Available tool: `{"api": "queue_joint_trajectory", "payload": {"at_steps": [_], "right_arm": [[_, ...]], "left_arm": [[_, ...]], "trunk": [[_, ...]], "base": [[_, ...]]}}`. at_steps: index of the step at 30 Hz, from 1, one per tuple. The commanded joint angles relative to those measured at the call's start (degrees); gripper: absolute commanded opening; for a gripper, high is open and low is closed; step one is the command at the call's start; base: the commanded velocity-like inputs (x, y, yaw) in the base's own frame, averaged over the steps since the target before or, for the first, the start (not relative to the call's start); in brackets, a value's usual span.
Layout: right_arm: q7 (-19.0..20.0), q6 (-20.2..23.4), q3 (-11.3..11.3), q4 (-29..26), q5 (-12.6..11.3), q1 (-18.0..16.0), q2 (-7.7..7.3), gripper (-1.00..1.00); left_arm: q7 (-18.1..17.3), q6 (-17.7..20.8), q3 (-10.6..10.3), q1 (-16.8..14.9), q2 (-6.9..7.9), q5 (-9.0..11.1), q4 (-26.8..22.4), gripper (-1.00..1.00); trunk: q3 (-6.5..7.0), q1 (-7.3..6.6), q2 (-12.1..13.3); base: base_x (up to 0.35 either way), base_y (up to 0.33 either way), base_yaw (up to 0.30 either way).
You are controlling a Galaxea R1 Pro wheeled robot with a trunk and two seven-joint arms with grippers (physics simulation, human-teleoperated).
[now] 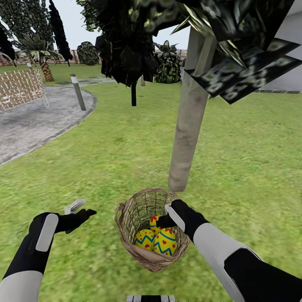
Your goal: Take the three Easter eggs out of the wicker basket on the lawn in the garden, then place them on the lawn next to a single tree (choose any tree) so that all three eggs are next to the same tree and none are left in the basket.
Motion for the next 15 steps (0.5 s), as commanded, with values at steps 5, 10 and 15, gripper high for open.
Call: {"api": "queue_joint_trajectory", "payload": {"at_steps": [5,10,15], "right_arm": [[-0.6,0.1,0.4,-0.1,-0.5,0.0,-0.1,1.0],[-0.7,-0.4,0.4,-0.1,-0.3,0.0,-0.14,1.0],[-0.7,-0.5,0.4,0.0,-0.4,0.0,-0.2,1.0]], "left_arm": [[0.5,0.2,0.0,0.0,0.0,0.6,0.0,1.0],[0.5,0.2,0.0,0.0,0.0,0.6,0.0,1.0],[0.5,0.2,0.0,0.0,0.0,0.6,0.0,1.0]], "trunk": [[-1.61,0.11,-0.1],[-2.14,0.16,-0.1],[-2.14,0.16,-0.1]], "base": [[0.0,0.0,0.0],[0.0,0.0,0.0],[0.0,0.0,0.0]]}}
